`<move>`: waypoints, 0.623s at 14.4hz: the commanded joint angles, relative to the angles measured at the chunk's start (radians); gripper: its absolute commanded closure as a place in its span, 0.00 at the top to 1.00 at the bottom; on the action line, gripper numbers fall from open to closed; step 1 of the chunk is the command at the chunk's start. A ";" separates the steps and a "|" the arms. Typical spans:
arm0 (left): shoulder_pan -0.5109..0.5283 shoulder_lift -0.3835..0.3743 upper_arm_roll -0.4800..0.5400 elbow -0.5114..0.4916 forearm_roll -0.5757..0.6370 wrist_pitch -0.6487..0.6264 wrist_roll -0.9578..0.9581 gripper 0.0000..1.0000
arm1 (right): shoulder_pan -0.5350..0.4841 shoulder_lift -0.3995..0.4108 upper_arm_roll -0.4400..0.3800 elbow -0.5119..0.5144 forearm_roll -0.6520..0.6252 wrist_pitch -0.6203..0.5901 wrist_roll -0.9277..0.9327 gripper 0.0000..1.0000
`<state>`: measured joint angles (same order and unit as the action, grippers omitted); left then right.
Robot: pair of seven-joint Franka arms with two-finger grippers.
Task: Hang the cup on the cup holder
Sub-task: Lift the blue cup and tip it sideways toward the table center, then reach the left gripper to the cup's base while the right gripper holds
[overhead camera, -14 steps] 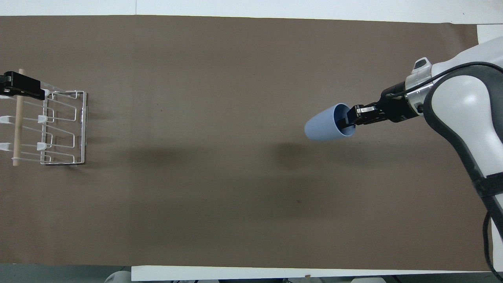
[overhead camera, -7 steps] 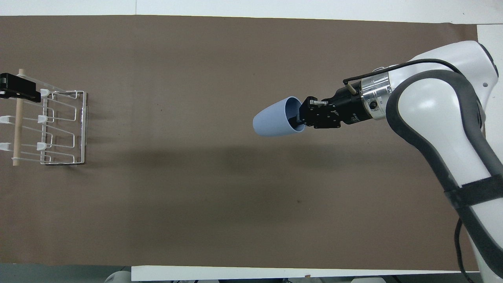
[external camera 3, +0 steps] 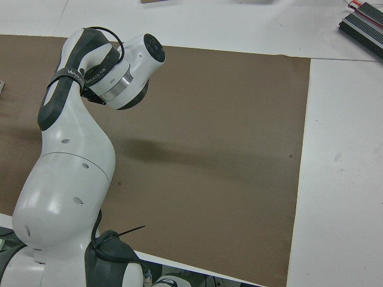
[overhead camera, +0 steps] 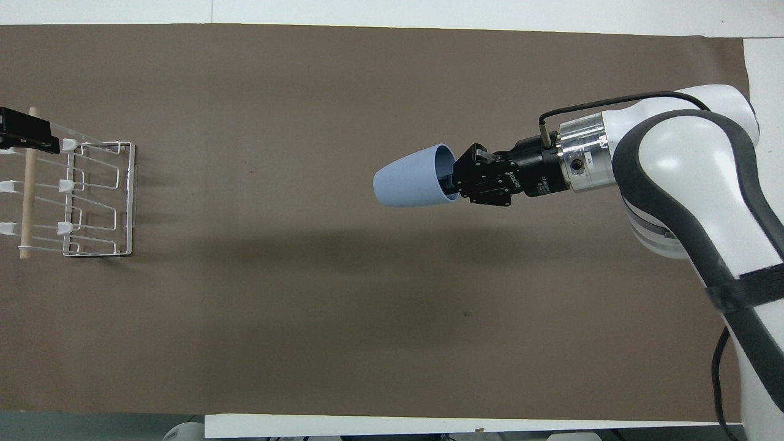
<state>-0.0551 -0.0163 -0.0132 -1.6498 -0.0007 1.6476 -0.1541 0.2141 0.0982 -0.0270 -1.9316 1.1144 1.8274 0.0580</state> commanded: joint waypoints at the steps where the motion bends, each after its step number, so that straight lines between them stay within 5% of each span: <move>1: -0.078 -0.106 0.002 -0.183 -0.048 0.059 -0.248 1.00 | -0.005 -0.034 0.002 -0.033 0.027 0.001 0.020 0.00; 9: -0.307 -0.100 0.001 -0.263 -0.326 0.319 -1.206 1.00 | 0.013 -0.040 0.002 -0.049 0.027 0.004 0.025 0.00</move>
<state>-0.3317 -0.0951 -0.0241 -1.8758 -0.2708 1.9076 -1.1880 0.2183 0.0879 -0.0251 -1.9471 1.1182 1.8266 0.0708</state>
